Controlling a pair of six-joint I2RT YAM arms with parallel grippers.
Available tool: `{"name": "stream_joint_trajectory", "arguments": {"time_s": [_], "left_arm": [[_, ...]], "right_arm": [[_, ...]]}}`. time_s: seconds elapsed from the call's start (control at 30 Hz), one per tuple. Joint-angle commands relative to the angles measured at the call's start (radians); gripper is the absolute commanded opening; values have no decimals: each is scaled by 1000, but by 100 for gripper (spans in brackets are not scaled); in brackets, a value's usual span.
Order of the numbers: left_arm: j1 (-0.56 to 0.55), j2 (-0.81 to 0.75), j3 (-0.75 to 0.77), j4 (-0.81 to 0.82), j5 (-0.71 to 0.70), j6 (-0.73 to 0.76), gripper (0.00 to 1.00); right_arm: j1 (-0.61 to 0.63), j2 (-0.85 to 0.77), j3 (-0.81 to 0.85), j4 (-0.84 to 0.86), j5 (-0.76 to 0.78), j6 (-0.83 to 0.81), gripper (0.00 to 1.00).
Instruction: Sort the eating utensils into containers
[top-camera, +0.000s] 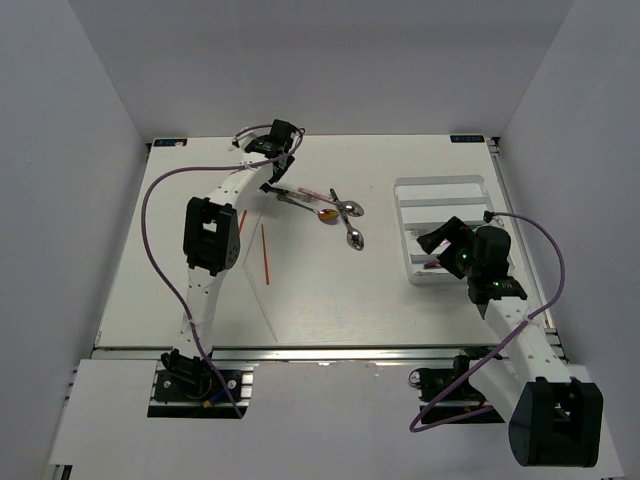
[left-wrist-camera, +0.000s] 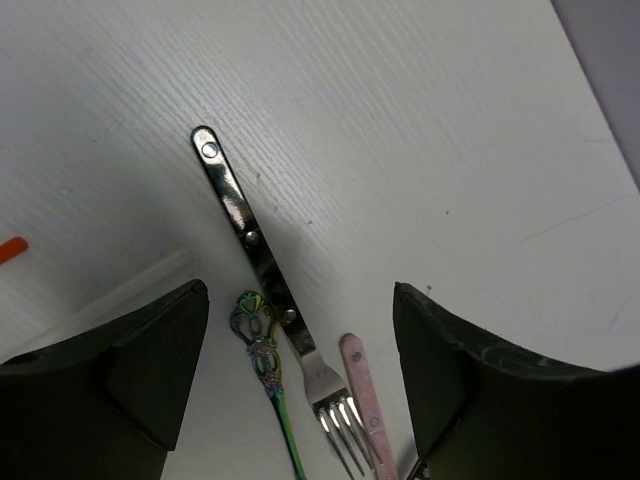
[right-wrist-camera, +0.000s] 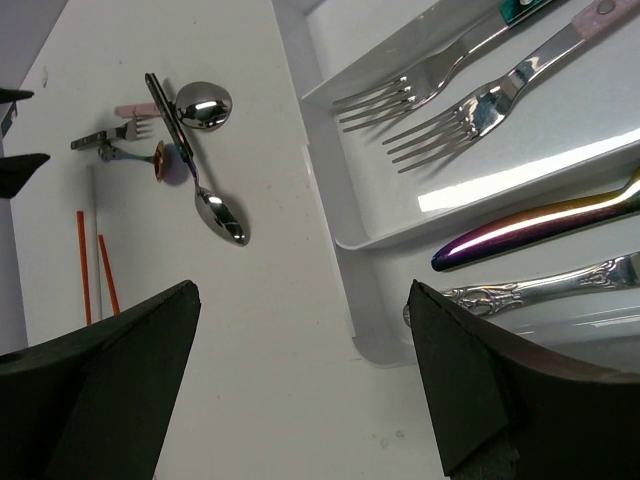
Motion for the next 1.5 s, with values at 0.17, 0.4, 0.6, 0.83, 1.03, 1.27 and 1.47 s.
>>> {"name": "stream_joint_trajectory", "arguments": {"time_s": [0.17, 0.4, 0.6, 0.83, 1.03, 1.27, 1.47], "left_arm": [[-15, -5, 9, 54, -16, -140, 76], [-20, 41, 11, 44, -30, -160, 63], [-26, 68, 12, 55, -31, -169, 61], [-40, 91, 18, 37, -61, -174, 53], [-41, 125, 35, 26, -68, -174, 48], [-43, 144, 37, 31, -56, -134, 43], [-43, 160, 27, 3, -45, -80, 34]], "right_arm": [[5, -13, -17, 44, -66, -62, 89], [5, -8, -25, 61, -94, -61, 89], [5, -6, -33, 65, -106, -70, 89], [5, -6, -49, 84, -111, -70, 89], [5, -6, -62, 99, -115, -73, 89], [5, 21, -71, 123, -129, -73, 89], [5, 20, -71, 133, -135, -64, 89]]}}
